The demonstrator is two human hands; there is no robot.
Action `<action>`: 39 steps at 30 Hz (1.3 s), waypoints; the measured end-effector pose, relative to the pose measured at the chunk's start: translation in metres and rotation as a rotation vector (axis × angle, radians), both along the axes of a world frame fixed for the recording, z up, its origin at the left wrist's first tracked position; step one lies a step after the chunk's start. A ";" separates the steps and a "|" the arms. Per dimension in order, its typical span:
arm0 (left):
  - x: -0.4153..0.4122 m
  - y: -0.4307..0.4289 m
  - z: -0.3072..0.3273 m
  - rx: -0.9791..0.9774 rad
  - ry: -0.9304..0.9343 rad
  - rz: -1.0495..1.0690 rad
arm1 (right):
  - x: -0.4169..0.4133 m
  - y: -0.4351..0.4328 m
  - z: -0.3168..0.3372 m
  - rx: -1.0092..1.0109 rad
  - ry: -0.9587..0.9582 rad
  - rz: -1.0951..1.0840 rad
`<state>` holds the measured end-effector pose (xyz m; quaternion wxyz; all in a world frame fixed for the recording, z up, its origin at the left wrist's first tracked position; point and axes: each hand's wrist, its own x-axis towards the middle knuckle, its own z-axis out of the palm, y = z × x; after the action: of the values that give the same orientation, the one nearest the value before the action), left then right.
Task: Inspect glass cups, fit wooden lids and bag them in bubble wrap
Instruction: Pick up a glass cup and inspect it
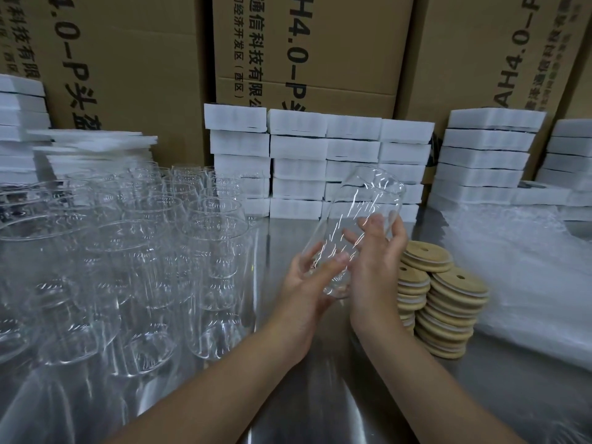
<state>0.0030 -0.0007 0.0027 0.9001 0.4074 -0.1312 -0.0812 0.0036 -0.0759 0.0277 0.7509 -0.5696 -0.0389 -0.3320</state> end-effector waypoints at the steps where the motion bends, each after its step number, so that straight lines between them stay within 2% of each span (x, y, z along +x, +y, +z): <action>1: -0.001 0.000 0.000 0.012 -0.008 0.027 | 0.000 0.000 0.000 0.000 0.002 0.007; 7: -0.003 -0.003 -0.004 0.193 -0.084 0.218 | 0.008 -0.002 0.001 0.110 0.047 0.111; 14: -0.004 0.006 -0.020 0.176 -0.016 0.301 | 0.007 0.003 -0.004 -0.058 0.096 0.131; 19: -0.006 0.010 -0.023 0.045 0.034 0.165 | 0.011 0.001 -0.003 -0.138 0.153 0.130; 24: -0.004 0.017 -0.023 0.001 0.061 0.015 | 0.010 0.005 -0.004 -0.129 0.139 0.157; 33: 0.003 0.025 -0.020 -0.001 0.248 -0.188 | 0.005 0.009 -0.009 -0.086 0.152 0.282; 39: 0.006 0.032 -0.019 0.059 0.258 -0.292 | 0.005 0.006 -0.007 -0.148 0.191 0.257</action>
<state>0.0093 0.0310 -0.0162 0.8758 0.3965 -0.0700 -0.2660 0.0087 -0.0701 0.0210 0.7432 -0.6428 -0.0643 -0.1741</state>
